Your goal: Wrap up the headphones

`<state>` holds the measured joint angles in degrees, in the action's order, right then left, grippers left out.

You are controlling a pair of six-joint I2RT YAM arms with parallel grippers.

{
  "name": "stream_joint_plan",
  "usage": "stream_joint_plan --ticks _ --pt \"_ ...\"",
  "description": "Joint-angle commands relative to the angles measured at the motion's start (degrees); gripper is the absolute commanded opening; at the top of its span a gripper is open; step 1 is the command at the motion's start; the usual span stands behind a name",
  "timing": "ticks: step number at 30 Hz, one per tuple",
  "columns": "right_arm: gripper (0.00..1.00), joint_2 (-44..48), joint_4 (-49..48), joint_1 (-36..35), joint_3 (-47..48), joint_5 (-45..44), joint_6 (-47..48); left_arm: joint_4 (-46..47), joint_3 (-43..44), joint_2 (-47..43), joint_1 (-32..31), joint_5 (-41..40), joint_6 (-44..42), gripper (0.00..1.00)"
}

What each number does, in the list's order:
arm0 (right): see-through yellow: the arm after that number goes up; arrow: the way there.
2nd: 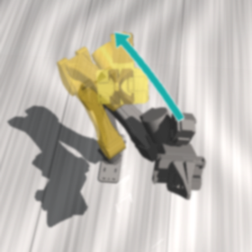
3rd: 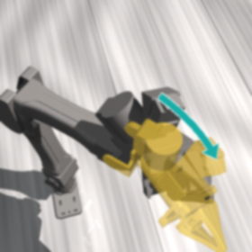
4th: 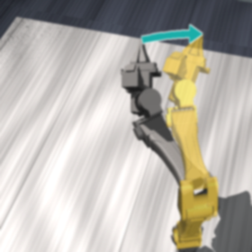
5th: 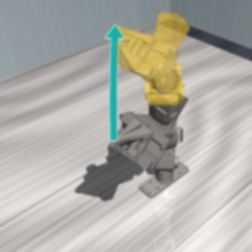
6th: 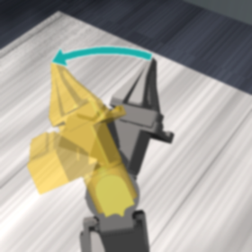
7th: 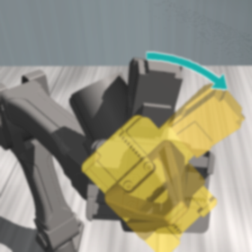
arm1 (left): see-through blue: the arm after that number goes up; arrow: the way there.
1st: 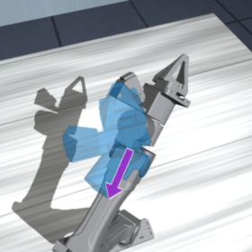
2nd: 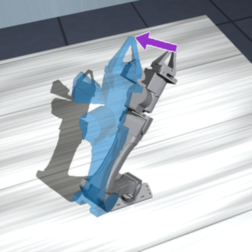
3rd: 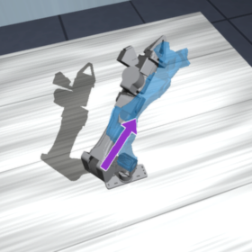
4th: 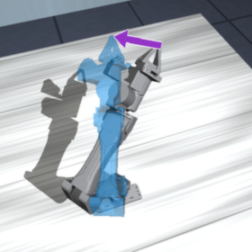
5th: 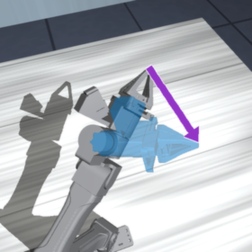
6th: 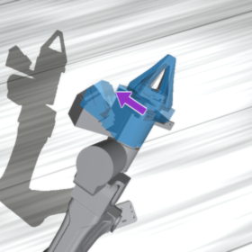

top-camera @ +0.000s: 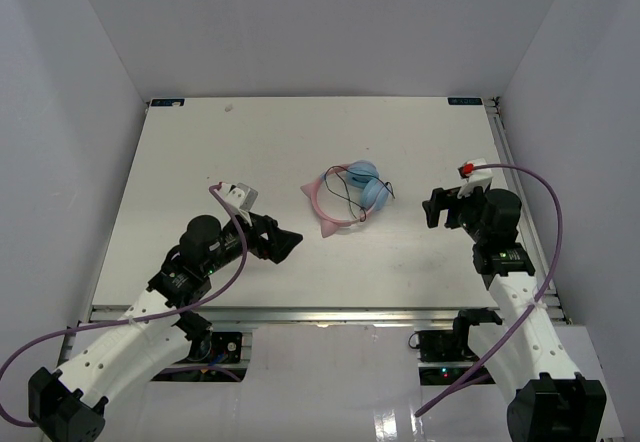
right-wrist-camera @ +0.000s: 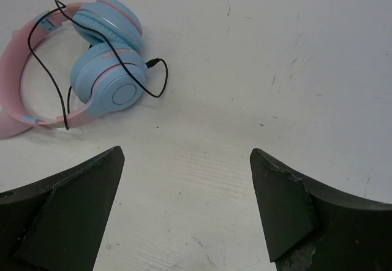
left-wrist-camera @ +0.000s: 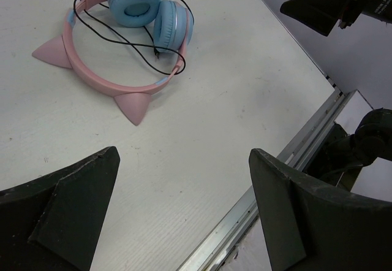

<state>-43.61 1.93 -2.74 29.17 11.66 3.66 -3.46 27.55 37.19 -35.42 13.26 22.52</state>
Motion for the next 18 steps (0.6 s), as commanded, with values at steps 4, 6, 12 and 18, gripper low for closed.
stream_joint_plan --ticks 4,6,12,18 --pt "0.90 1.22 -3.07 0.28 0.13 -1.20 0.19 0.16 -0.54 -0.33 -0.09 -0.08 -0.08 0.98" --pt "0.90 1.27 -2.98 0.37 0.12 -1.07 -0.01 0.06 -0.57 -0.47 -0.09 -0.08 -0.11 0.98" --pt "0.90 1.60 -2.93 0.55 0.10 -0.97 -0.61 0.04 -0.57 -0.49 -0.09 -0.17 -0.06 0.98" --pt "0.90 1.57 -2.75 0.66 0.07 -1.03 -1.34 -0.05 -0.57 -0.07 -0.09 -0.17 -0.02 0.98"
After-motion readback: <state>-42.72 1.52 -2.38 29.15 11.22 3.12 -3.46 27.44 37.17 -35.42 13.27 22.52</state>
